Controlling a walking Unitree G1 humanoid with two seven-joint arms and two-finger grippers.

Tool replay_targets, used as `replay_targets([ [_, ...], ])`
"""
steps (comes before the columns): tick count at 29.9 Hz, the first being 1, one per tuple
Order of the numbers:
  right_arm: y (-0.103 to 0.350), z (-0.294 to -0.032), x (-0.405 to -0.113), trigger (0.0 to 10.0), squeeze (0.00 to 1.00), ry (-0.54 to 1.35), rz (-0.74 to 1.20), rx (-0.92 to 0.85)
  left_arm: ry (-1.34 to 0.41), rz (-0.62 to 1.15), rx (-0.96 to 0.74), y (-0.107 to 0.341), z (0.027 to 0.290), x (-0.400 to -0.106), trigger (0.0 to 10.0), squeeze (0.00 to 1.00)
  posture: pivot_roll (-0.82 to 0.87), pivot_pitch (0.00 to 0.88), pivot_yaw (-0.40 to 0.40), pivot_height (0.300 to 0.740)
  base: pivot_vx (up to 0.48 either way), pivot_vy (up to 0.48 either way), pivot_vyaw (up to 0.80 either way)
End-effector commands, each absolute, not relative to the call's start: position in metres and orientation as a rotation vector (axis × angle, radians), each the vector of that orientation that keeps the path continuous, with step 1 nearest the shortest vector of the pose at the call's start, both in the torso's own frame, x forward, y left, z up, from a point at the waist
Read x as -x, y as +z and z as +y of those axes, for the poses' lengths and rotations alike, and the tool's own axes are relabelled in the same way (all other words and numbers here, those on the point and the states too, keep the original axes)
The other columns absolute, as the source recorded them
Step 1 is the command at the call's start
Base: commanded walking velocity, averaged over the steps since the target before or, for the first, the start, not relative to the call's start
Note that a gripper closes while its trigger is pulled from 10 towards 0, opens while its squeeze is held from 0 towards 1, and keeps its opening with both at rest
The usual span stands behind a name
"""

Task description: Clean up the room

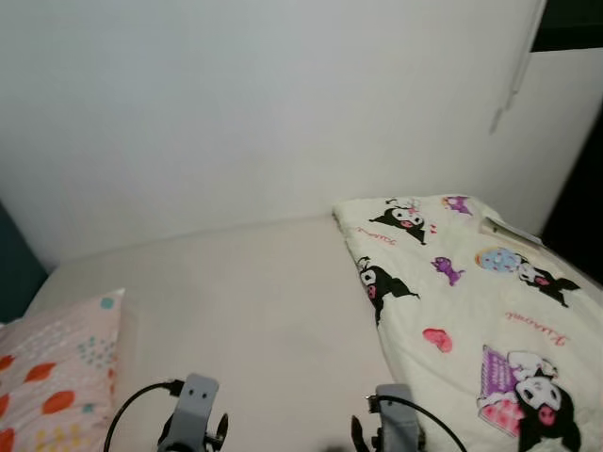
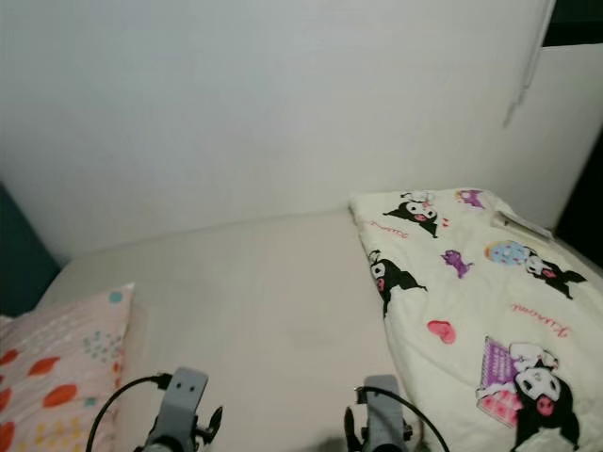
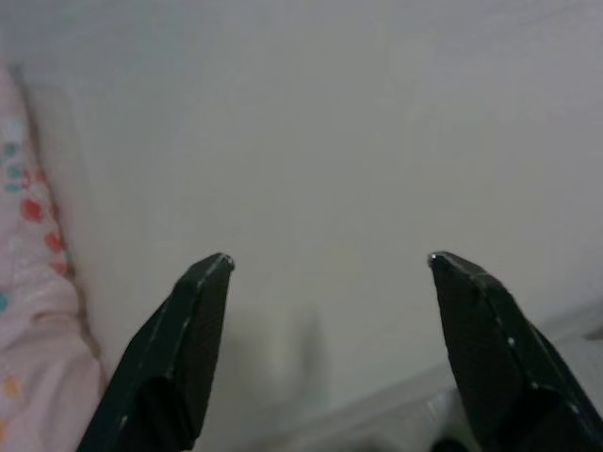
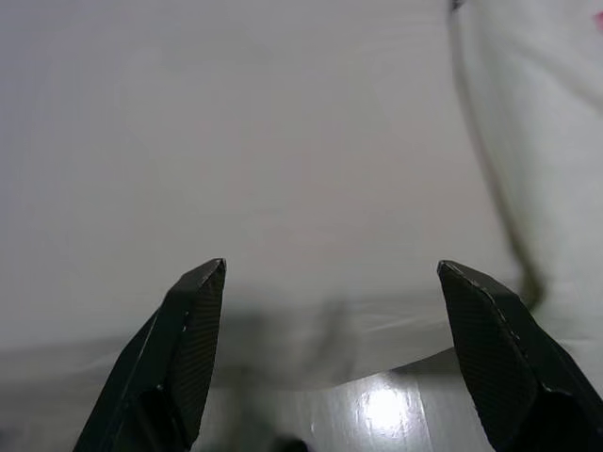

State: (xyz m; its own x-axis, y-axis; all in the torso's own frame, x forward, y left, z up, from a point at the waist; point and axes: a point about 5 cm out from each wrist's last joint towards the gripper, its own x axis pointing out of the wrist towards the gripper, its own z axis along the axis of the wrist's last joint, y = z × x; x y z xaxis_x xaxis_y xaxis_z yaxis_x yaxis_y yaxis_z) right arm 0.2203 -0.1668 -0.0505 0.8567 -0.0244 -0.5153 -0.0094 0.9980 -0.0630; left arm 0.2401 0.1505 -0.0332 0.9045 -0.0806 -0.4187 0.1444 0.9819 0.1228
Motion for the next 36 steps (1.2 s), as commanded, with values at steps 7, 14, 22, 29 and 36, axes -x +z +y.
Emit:
replay_targets([
  [7, -0.0495, -0.1615, -0.2219, 10.0, 0.0, 0.004, 0.532, 0.06, -0.093, 0.443, -0.165, -0.0367, 0.1608, -0.2348, 10.0, 0.0, 0.01, 0.0, 0.015, 0.74, 0.0, 0.48, 0.0],
  [14, -0.0496, -0.1614, -0.2219, 10.0, 0.0, 0.005, 0.532, 0.06, -0.092, 0.443, -0.164, -0.0367, 0.161, -0.2349, 10.0, 0.0, 0.01, 0.0, 0.015, 0.74, 0.0, 0.48, 0.0],
  [22, -0.0493, -0.1604, -0.2226, 10.0, 0.0, 0.007, 0.532, 0.059, -0.09, 0.441, -0.165, -0.0363, 0.1621, -0.235, 10.0, 0.0, 0.02, 0.0, 0.015, 0.74, 0.0, 0.48, 0.0],
  [29, -0.0492, -0.1591, -0.2231, 10.0, 0.0, 0.009, 0.532, 0.057, -0.106, 0.434, -0.187, -0.0353, 0.1632, -0.2354, 10.0, 0.0, 0.02, 0.0, 0.016, 0.74, 0.0, -0.343, 0.0],
  [36, -0.0492, -0.1591, -0.2231, 10.0, 0.0, 0.009, 0.532, 0.057, -0.106, 0.434, -0.187, -0.0353, 0.1632, -0.2354, 10.0, 0.0, 0.02, 0.0, 0.016, 0.74, 0.0, -0.48, 0.0],
])
